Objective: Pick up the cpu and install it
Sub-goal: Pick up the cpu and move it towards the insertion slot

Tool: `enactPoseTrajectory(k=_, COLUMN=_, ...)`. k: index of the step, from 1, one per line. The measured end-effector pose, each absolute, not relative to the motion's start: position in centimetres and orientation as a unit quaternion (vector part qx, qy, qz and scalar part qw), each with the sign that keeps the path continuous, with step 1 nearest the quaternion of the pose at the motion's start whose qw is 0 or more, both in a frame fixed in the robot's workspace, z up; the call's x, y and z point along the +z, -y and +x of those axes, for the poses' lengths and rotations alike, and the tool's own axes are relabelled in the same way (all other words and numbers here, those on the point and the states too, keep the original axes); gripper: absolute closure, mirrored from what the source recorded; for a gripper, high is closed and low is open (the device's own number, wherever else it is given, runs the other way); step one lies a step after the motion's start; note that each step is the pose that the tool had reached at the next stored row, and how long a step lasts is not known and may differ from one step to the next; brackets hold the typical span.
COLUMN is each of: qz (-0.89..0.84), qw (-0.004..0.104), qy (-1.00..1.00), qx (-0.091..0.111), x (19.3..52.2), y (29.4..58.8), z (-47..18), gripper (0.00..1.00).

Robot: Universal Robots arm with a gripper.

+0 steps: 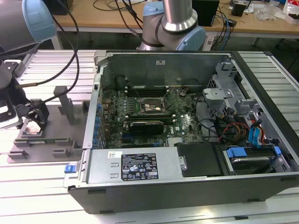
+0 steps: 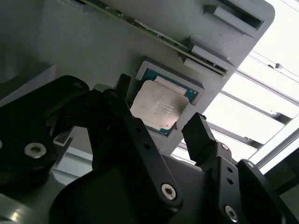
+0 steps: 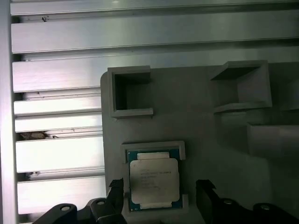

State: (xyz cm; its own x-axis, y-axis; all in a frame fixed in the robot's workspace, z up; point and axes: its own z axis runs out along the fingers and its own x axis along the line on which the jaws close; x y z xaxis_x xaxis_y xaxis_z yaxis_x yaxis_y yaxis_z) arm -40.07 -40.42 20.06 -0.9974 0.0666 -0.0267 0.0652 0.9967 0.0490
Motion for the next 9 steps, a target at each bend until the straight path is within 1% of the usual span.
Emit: enactPoseTrajectory(k=9, qz=0.027, qw=0.014, qy=-0.999, qx=0.026, x=19.28, y=40.32, z=-40.09, gripper=0.28)
